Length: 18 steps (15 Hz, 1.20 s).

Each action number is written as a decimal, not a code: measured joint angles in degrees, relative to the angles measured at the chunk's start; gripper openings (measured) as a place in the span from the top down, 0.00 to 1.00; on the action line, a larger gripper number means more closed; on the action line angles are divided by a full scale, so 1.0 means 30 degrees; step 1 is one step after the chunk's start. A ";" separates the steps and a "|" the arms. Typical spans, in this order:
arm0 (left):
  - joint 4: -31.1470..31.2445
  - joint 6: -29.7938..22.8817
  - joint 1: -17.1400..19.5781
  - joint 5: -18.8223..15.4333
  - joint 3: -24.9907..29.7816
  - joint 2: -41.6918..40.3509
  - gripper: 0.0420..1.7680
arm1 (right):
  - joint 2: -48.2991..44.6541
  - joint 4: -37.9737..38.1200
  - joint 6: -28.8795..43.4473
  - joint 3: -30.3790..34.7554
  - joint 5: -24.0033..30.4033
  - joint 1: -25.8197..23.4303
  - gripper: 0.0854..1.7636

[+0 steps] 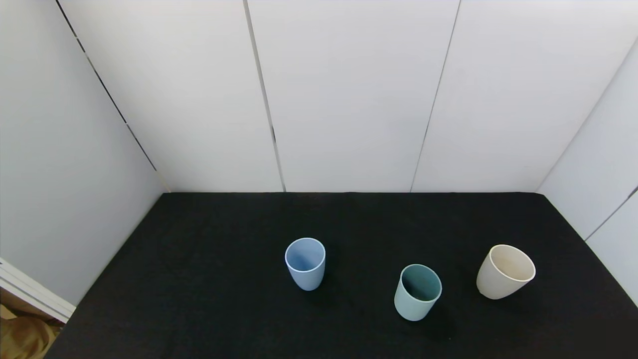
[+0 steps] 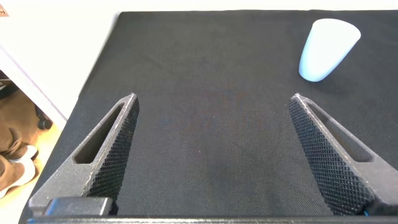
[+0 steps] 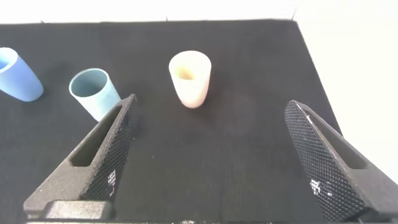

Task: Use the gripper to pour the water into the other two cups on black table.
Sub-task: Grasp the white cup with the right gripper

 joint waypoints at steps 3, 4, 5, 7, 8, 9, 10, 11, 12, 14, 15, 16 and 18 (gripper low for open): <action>0.0000 0.0008 0.0000 0.0000 0.0000 0.0000 0.03 | 0.2926 -0.0045 -0.0016 -0.1122 -0.0012 -0.0081 0.03; 0.0000 0.0000 0.0000 0.0000 0.0000 0.0000 0.03 | 0.4035 -0.0098 -0.0033 -0.1528 -0.0020 -0.0122 0.03; 0.0000 0.0000 0.0000 0.0000 0.0000 0.0000 0.03 | 0.5238 -0.0138 -0.0045 -0.1971 -0.0057 -0.0163 0.03; 0.0000 0.0008 0.0000 -0.0004 0.0000 0.0000 0.03 | 0.7457 -0.0788 -0.0089 -0.2658 -0.0085 -0.0207 0.03; 0.0000 0.0000 0.0000 0.0000 0.0000 0.0000 0.03 | 0.8623 -0.1451 -0.0110 -0.2861 -0.0085 -0.0236 0.03; 0.0000 0.0008 0.0000 0.0000 0.0000 0.0000 0.03 | 0.9789 -0.2194 -0.0126 -0.2942 -0.0077 -0.0252 0.03; 0.0000 0.0000 0.0000 0.0000 0.0000 0.0000 0.03 | 1.0764 -0.2771 -0.0126 -0.2962 -0.0093 -0.0252 0.03; -0.0008 0.0008 0.0000 0.0000 0.0000 0.0000 0.03 | 1.1874 -0.3401 -0.0138 -0.2962 -0.0093 -0.0272 0.03; 0.0000 0.0000 0.0000 0.0000 0.0000 0.0000 0.03 | 1.2857 -0.3954 -0.0163 -0.2889 -0.0093 -0.0280 0.03; 0.0000 0.0008 0.0000 0.0000 0.0000 0.0000 0.03 | 1.4686 -0.5409 -0.0191 -0.2576 -0.0085 -0.0289 0.03; 0.0008 0.0000 0.0000 0.0000 0.0000 0.0000 0.03 | 1.5482 -0.6242 -0.0211 -0.2292 -0.0065 -0.0289 0.03; 0.0000 0.0000 0.0000 0.0000 0.0000 0.0000 0.03 | 1.6209 -0.7079 -0.0219 -0.1950 -0.0041 -0.0289 0.03; 0.0000 0.0008 0.0000 0.0000 0.0000 0.0000 0.03 | 1.7550 -0.8615 -0.0236 -0.1032 -0.0004 -0.0264 0.03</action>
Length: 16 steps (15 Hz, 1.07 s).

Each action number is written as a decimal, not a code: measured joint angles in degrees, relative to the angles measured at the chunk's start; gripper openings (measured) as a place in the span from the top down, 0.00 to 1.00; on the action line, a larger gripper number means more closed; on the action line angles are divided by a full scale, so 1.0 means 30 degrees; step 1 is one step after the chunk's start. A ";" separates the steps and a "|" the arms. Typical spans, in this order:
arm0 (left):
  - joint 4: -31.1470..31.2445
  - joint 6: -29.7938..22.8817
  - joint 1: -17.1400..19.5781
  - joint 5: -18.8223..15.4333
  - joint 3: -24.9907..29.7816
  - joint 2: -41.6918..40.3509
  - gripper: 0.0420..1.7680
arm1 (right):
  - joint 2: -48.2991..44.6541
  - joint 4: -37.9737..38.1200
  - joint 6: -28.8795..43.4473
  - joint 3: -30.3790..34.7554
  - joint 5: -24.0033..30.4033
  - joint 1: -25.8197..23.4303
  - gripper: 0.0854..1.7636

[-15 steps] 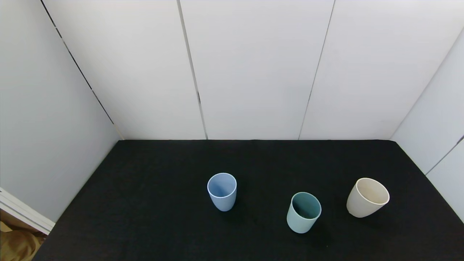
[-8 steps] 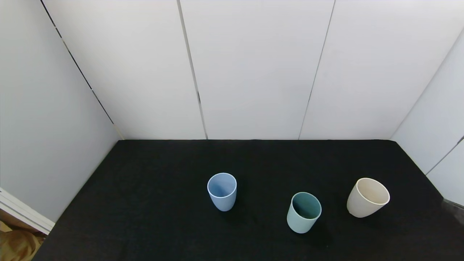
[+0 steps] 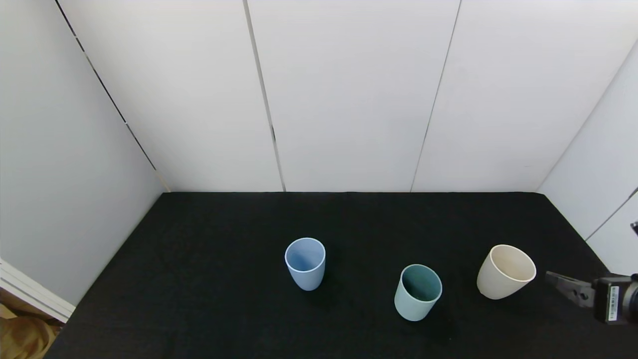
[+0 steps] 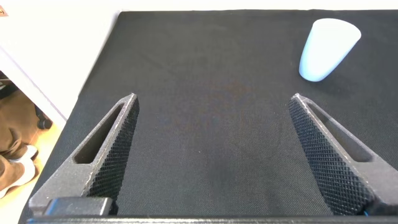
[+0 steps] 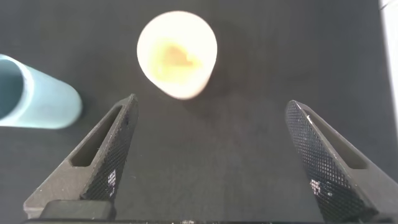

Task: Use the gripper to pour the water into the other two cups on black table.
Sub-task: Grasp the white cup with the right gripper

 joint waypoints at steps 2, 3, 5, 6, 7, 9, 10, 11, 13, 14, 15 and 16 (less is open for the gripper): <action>0.0000 0.0000 0.0000 -0.0004 0.0000 0.0000 0.03 | 0.1150 -0.1443 -0.0008 0.0975 0.0012 0.0134 0.03; 0.0000 -0.0008 0.0000 0.0000 0.0000 0.0000 0.03 | 0.1682 -0.2211 -0.0008 0.1398 0.0041 0.0183 0.03; 0.0000 0.0000 0.0000 -0.0004 0.0000 0.0000 0.03 | 0.2832 -0.3978 -0.0008 0.2206 0.0077 0.0280 0.03; 0.0000 0.0000 0.0000 0.0000 0.0000 0.0000 0.03 | 0.3381 -0.4823 -0.0012 0.2572 0.0077 0.0366 0.03; 0.0000 -0.0008 0.0000 0.0000 0.0000 0.0000 0.03 | 0.3933 -0.5612 -0.0020 0.2930 0.0085 0.0512 0.03; 0.0008 0.0000 0.0000 0.0000 0.0000 0.0000 0.03 | 0.4864 -0.6640 -0.0012 0.3336 0.0110 0.0845 0.03; 0.0000 0.0000 0.0000 0.0000 0.0000 0.0000 0.03 | 0.5303 -0.6965 0.0000 0.3409 0.0122 0.0935 0.03; 0.0000 0.0000 0.0000 0.0000 0.0000 0.0000 0.03 | 0.5762 -0.7359 0.0008 0.3462 0.0130 0.1000 0.03; 0.0000 0.0000 0.0000 0.0000 0.0000 0.0000 0.03 | 0.6689 -0.8452 0.0008 0.3482 0.0102 0.1073 0.03; 0.0008 -0.0008 0.0000 0.0000 0.0000 0.0000 0.03 | 0.7233 -0.9224 0.0000 0.3491 0.0114 0.1089 0.03; 0.0000 0.0000 0.0000 0.0000 0.0000 0.0000 0.03 | 0.7774 -0.9996 0.0000 0.3503 0.0122 0.1089 0.03; 0.0000 -0.0008 0.0000 0.0000 0.0000 0.0000 0.03 | 0.8326 -1.0866 0.0008 0.3519 0.0150 0.1081 0.03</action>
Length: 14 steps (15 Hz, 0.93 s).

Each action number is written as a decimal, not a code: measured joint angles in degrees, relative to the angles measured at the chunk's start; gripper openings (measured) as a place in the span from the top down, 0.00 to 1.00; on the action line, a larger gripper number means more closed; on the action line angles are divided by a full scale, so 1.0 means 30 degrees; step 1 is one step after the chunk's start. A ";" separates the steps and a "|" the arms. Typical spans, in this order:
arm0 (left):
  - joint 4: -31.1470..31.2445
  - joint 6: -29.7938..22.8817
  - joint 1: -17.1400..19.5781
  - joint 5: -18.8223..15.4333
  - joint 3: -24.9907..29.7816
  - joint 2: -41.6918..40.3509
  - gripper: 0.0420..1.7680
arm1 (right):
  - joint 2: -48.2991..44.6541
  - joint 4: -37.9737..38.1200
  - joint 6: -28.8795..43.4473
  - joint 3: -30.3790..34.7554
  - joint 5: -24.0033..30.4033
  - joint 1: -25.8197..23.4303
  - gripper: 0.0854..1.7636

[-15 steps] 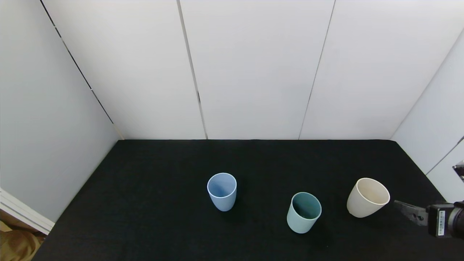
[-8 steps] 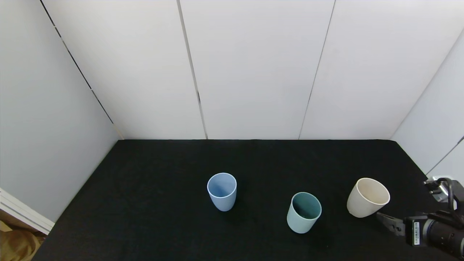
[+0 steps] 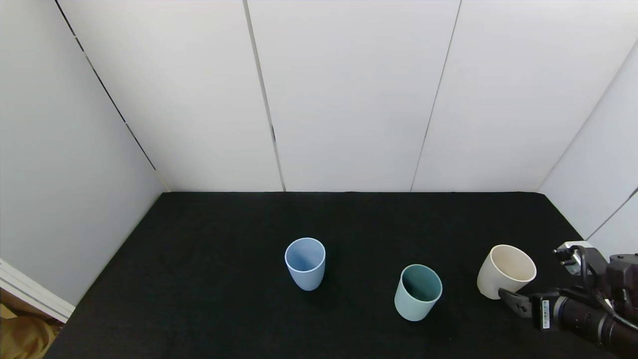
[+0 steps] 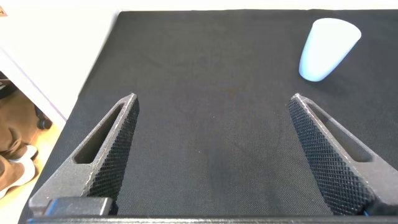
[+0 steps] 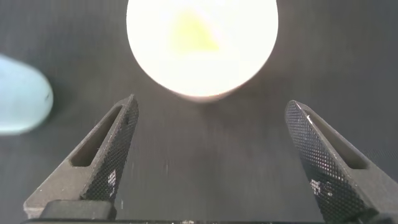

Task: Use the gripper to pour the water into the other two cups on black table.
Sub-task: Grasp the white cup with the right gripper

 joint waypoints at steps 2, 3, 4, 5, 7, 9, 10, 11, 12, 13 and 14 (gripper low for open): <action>0.0000 0.0000 0.0000 0.0000 0.0000 0.0000 0.03 | 0.1048 -0.1629 0.0053 0.0020 0.0073 -0.0053 0.03; 0.0008 0.0008 0.0000 0.0000 0.0000 0.0000 0.03 | 0.1524 -0.2272 0.0057 0.0045 0.0089 -0.0065 0.03; 0.0008 0.0000 0.0000 0.0000 0.0000 0.0000 0.03 | 0.1930 -0.2905 0.0089 0.0049 0.0102 -0.0065 0.03; 0.0000 0.0008 0.0000 0.0000 0.0000 0.0000 0.03 | 0.2296 -0.3511 0.0102 0.0073 0.0126 -0.0065 0.03; 0.0000 0.0008 0.0000 0.0000 0.0000 0.0000 0.03 | 0.2922 -0.4275 0.0102 0.0065 0.0118 -0.0065 0.03; 0.0000 0.0008 0.0000 0.0000 0.0000 0.0000 0.03 | 0.3365 -0.4726 0.0081 -0.0008 0.0138 -0.0016 0.03; 0.0000 0.0008 0.0000 0.0000 0.0000 0.0000 0.03 | 0.3572 -0.4925 0.0081 -0.0089 0.0138 0.0008 0.03; 0.0000 0.0000 0.0000 0.0000 0.0000 0.0000 0.03 | 0.3730 -0.4945 0.0073 -0.0175 0.0138 0.0008 0.03; 0.0000 0.0008 0.0000 0.0000 0.0000 0.0000 0.03 | 0.3877 -0.4945 0.0065 -0.0313 0.0138 0.0020 0.03; 0.0000 0.0000 0.0000 0.0000 0.0000 0.0000 0.03 | 0.4007 -0.4953 0.0081 -0.0475 0.0138 0.0020 0.03; 0.0000 0.0008 0.0000 -0.0004 0.0000 0.0000 0.03 | 0.4153 -0.4953 0.0089 -0.0650 0.0138 0.0020 0.03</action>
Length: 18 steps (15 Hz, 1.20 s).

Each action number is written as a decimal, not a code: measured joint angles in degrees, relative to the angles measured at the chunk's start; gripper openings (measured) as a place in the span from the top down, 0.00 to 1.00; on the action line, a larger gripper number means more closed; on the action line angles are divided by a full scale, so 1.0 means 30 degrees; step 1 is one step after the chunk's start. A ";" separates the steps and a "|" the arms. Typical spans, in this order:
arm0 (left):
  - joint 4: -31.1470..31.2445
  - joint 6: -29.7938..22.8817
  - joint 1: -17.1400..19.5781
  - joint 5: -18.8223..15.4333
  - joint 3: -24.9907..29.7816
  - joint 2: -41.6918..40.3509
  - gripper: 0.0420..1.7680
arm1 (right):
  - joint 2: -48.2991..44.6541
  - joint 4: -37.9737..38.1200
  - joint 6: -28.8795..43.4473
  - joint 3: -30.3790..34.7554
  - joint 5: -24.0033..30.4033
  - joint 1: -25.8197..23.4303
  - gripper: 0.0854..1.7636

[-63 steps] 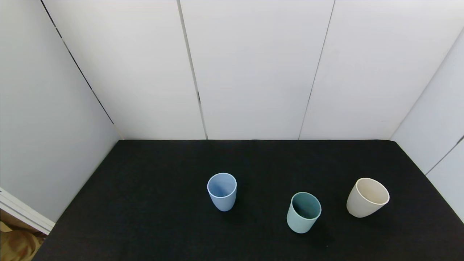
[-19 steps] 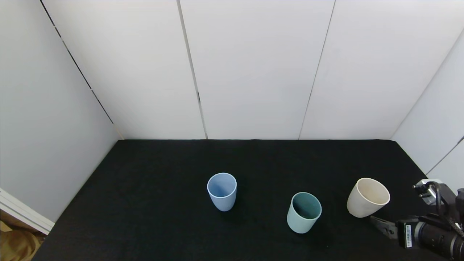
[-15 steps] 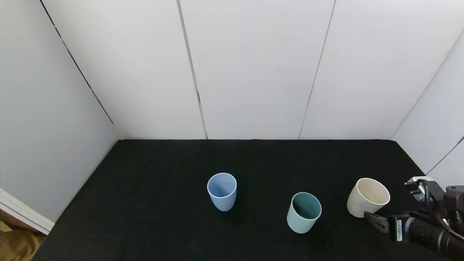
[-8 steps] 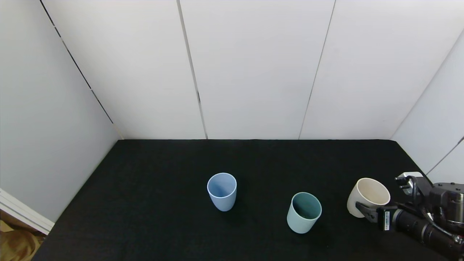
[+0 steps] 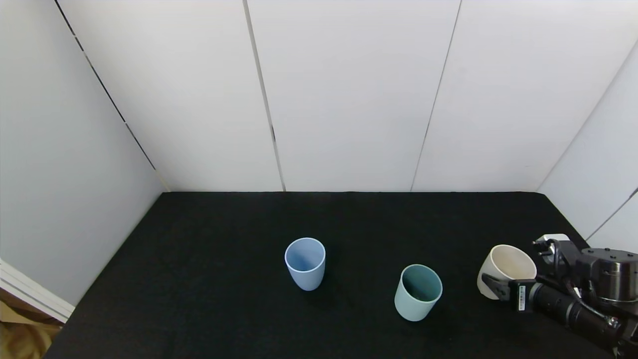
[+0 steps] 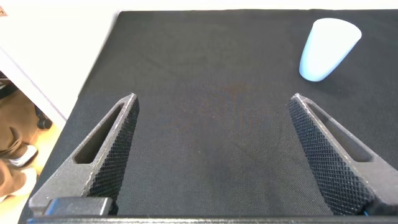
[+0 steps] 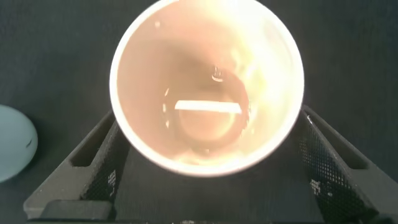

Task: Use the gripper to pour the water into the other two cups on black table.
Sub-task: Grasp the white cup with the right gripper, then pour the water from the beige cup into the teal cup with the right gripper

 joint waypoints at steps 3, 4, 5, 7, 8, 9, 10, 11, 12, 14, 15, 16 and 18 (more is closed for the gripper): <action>0.0000 0.0000 0.0000 0.0004 0.0000 0.0000 0.03 | 0.0394 0.0000 0.0000 -0.0370 0.0000 -0.0008 0.03; 0.0000 0.0000 0.0000 0.0004 0.0000 0.0000 0.03 | 0.0488 0.0008 0.0000 -0.0479 0.0008 0.0000 0.03; 0.0000 -0.0008 0.0000 0.0004 0.0000 0.0000 0.03 | 0.0581 0.0008 0.0004 -0.0597 0.0000 0.0000 0.03; 0.0000 -0.0008 0.0000 0.0004 0.0000 0.0000 0.03 | 0.0772 0.0008 0.0012 -0.0780 0.0008 0.0000 0.03; 0.0000 -0.0008 0.0000 0.0004 0.0000 0.0000 0.03 | 0.0845 0.0000 0.0012 -0.0857 0.0000 0.0000 0.03; 0.0000 0.0000 0.0000 0.0004 0.0000 0.0000 0.03 | 0.0890 0.0008 0.0012 -0.0886 0.0000 0.0000 0.03; 0.0000 -0.0008 0.0000 0.0000 0.0000 0.0000 0.03 | 0.0910 0.0008 0.0012 -0.0910 -0.0004 0.0000 0.03; 0.0000 0.0000 0.0000 0.0004 0.0000 0.0000 0.03 | 0.0931 0.0008 0.0012 -0.0931 -0.0004 0.0000 0.03; 0.0000 -0.0008 0.0000 0.0004 0.0000 0.0000 0.03 | 0.0955 0.0008 -0.0008 -0.0939 -0.0004 0.0000 0.05; 0.0000 -0.0008 0.0000 0.0004 0.0000 0.0000 0.03 | 0.0967 0.0016 0.0004 -0.0955 -0.0020 0.0000 0.25; 0.0000 0.0000 0.0000 0.0004 0.0000 0.0000 0.03 | 0.0967 0.0016 0.0012 -0.0975 -0.0012 0.0000 0.28; 0.0008 0.0000 0.0000 0.0004 0.0000 0.0000 0.03 | 0.0967 0.0016 0.0012 -0.0975 0.0000 0.0000 0.29; 0.0000 0.0000 0.0000 0.0004 0.0000 0.0000 0.03 | 0.0955 0.0016 0.0012 -0.0959 0.0000 0.0000 0.30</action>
